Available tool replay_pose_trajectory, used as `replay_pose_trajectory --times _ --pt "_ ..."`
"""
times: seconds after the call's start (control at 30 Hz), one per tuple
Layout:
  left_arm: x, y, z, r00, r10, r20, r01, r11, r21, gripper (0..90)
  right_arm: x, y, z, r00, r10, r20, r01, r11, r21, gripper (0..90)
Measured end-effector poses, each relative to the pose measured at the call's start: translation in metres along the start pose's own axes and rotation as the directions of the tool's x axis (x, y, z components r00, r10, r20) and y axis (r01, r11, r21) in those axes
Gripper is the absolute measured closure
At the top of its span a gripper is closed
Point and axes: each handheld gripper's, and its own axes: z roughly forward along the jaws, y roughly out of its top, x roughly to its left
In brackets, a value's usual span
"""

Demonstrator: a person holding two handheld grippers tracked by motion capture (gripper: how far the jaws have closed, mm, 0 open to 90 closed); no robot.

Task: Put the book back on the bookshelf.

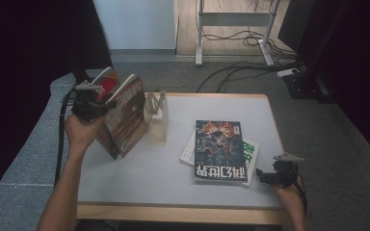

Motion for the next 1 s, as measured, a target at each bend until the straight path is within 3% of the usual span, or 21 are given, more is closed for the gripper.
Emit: replay_pose_trajectory --times 0.47,0.7,1.0 --pt "0.002 0.007 0.005 0.9959 -0.078 -0.044 0.075 0.9938 -0.082 84.3 0.0 0.0 0.0 1.0 0.0 0.0 0.0 1.0 0.0 0.0" --pt "-0.001 0.006 0.019 0.9954 -0.072 -0.063 0.067 0.995 -0.074 84.2 0.0 0.0 0.0 1.0 -0.001 -0.001 0.001 1.0 -0.001 0.0" --pt "0.003 -0.002 0.016 0.9965 -0.071 -0.044 0.067 0.9931 -0.097 83.1 0.0 0.0 0.0 1.0 -0.002 0.0 0.002 1.0 -0.001 0.0"
